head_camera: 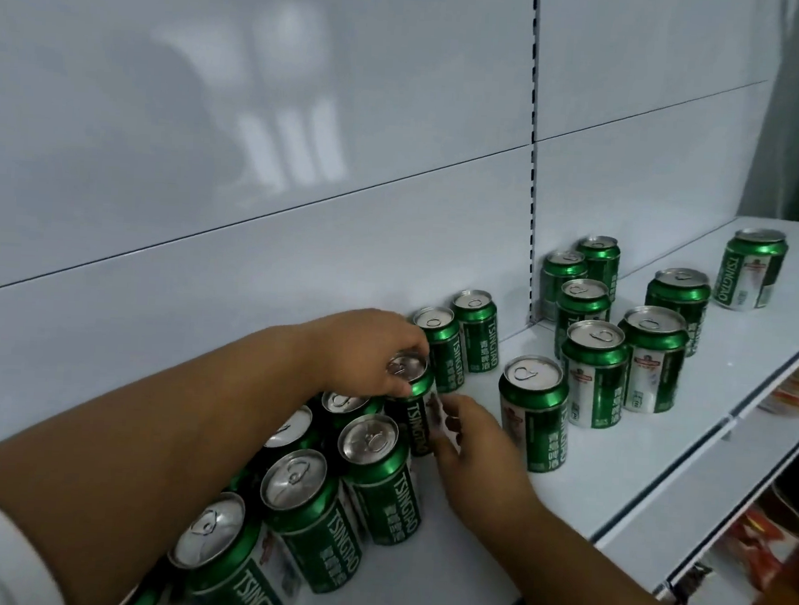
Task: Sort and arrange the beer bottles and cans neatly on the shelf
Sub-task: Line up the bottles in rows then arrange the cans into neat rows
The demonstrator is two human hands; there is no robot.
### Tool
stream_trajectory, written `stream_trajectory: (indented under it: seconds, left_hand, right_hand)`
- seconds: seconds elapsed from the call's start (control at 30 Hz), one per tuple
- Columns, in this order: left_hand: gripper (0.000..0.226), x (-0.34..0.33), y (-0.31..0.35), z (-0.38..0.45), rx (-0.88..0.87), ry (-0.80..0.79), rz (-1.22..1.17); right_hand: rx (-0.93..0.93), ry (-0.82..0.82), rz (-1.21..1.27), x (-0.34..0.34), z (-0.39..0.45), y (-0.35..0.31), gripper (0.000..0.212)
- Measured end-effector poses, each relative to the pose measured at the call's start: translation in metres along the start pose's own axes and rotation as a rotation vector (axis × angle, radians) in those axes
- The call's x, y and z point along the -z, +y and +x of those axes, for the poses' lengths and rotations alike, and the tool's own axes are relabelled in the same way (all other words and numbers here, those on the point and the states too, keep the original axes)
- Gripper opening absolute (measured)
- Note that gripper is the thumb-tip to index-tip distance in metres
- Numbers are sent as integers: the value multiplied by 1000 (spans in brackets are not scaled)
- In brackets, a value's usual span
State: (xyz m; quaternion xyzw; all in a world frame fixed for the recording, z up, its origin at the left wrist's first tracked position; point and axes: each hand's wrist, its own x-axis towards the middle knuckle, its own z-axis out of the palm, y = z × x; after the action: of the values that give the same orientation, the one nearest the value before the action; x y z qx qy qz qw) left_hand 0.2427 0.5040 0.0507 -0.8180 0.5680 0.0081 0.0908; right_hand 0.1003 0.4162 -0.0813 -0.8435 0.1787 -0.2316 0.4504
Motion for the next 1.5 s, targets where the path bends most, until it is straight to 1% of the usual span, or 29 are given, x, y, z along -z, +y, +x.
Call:
stream_trajectory:
  seconds: [0.1, 0.17, 0.3, 0.43, 0.53, 0.63, 0.7, 0.77, 0.9, 0.93, 1.0, 1.1, 1.17, 1.23, 1.3, 1.37, 1.5]
  left_hand:
    - [54, 1, 0, 3, -16, -22, 39]
    - [53, 2, 0, 4, -19, -37, 40]
    - [45, 4, 2, 6, -16, -51, 43]
    - [41, 3, 1, 8, 58, -52, 96]
    - [41, 2, 2, 12, 116, -52, 106]
    - [39, 3, 4, 14, 127, -57, 93]
    - [35, 4, 3, 14, 116, -72, 53]
    - [34, 8, 3, 12, 107, -91, -13]
    - [53, 15, 9, 7, 56, -137, -111]
    - [55, 16, 10, 7, 49, -132, -110]
    - [52, 15, 14, 8, 71, -110, -72]
    - [47, 12, 24, 10, 157, -121, 60]
    - [46, 9, 28, 12, 181, -132, 99]
    - [47, 12, 29, 13, 166, -138, 51]
    - [53, 15, 26, 13, 153, -166, -4]
    - [59, 17, 25, 13, 142, -182, -1]
    - [58, 16, 28, 11, 93, -166, 20]
  right_hand:
    - [14, 59, -50, 8, -15, 6, 34]
    - [10, 112, -71, 14, -24, 10, 28]
    - [-49, 244, -53, 26, -36, 16, 3]
    - [-88, 383, -12, 35, -40, 22, 19]
    - [-112, 446, -10, 37, -37, 24, 27]
    - [-146, 496, 0, 40, -34, 26, 33]
    - [-174, 496, 7, 42, -32, 28, 36]
    - [-184, 491, 24, 44, -28, 30, 44]
    - [-172, 434, 94, 46, -21, 35, 53]
    - [-165, 410, 101, 46, -19, 36, 56]
    - [-144, 378, 93, 48, -15, 38, 55]
    - [-108, 402, 54, 50, -9, 39, 49]
    - [-90, 399, 22, 51, -6, 40, 49]
    - [-92, 352, 52, 50, -2, 40, 53]
    - [-81, 289, 94, 50, 5, 40, 58]
    - [-67, 241, 102, 52, 11, 42, 61]
    - [-17, 202, 99, 55, 10, 45, 58]
